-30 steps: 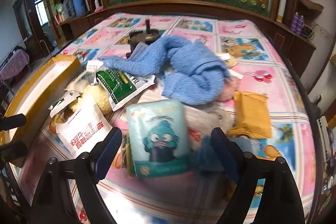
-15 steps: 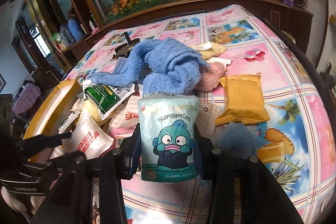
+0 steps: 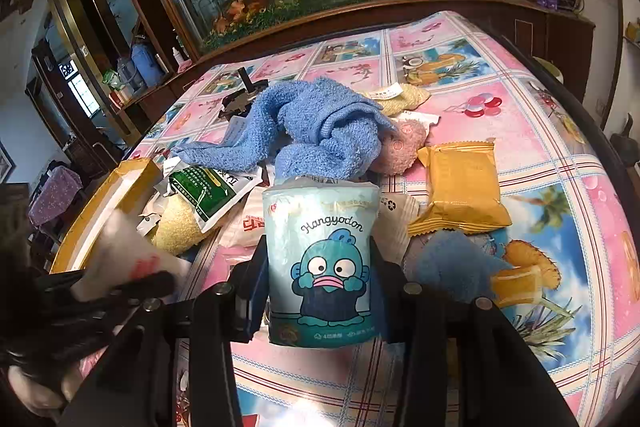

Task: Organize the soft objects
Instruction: 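Grasp the white bag with red print with the left tool while the right tool holds the tissue pack, then carry the tissue pack and white bag into the cardboard box and release both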

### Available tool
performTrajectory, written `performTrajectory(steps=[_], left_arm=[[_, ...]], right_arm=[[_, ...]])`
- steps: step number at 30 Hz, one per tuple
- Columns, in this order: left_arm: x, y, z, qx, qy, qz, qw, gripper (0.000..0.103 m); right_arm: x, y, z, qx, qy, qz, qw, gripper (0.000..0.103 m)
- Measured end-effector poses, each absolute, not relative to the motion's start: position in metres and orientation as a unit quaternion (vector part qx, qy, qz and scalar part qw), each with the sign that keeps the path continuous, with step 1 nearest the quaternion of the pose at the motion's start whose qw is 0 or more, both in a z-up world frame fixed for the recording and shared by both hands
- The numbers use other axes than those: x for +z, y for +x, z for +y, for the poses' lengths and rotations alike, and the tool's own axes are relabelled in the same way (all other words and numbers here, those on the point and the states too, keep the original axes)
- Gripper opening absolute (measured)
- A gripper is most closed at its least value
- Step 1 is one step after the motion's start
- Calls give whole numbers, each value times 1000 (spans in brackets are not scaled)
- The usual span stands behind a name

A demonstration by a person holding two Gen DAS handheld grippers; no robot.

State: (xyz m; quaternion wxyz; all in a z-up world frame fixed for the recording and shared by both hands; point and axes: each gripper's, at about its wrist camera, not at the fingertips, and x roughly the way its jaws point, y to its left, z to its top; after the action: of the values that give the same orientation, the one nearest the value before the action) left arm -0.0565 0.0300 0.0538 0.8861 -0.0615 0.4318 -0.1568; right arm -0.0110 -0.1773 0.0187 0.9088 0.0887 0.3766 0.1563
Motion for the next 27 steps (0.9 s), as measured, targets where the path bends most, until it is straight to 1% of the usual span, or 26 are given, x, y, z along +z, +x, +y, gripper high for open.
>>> performTrajectory(steps=[3, 9, 13, 17, 20, 23, 25, 27], left_arm=[[82, -80, 55, -163, -96, 405, 895, 10], [143, -130, 105, -156, -115, 344, 919, 10], [180, -151, 140, -143, -110, 322, 929, 10], [210, -148, 180, -117, -104, 314, 937, 10], [220, -130, 206, -80, -91, 311, 943, 10], [214, -102, 227, -52, -88, 319, 942, 10], [204, -85, 242, -41, -100, 326, 939, 11], [187, -67, 258, -31, -118, 337, 933, 11]], right_arm=[[20, -12, -173, 152, 83, 373, 911, 42], [40, -27, -150, 173, 76, 366, 911, 41], [79, -46, -120, 222, 70, 330, 915, 41], [126, -49, -87, 284, 65, 298, 909, 41], [158, -40, -62, 328, 64, 280, 900, 42], [185, -19, -32, 374, 75, 274, 883, 42], [192, -1, -6, 409, 85, 289, 861, 42], [186, 15, 19, 427, 85, 305, 847, 42]])
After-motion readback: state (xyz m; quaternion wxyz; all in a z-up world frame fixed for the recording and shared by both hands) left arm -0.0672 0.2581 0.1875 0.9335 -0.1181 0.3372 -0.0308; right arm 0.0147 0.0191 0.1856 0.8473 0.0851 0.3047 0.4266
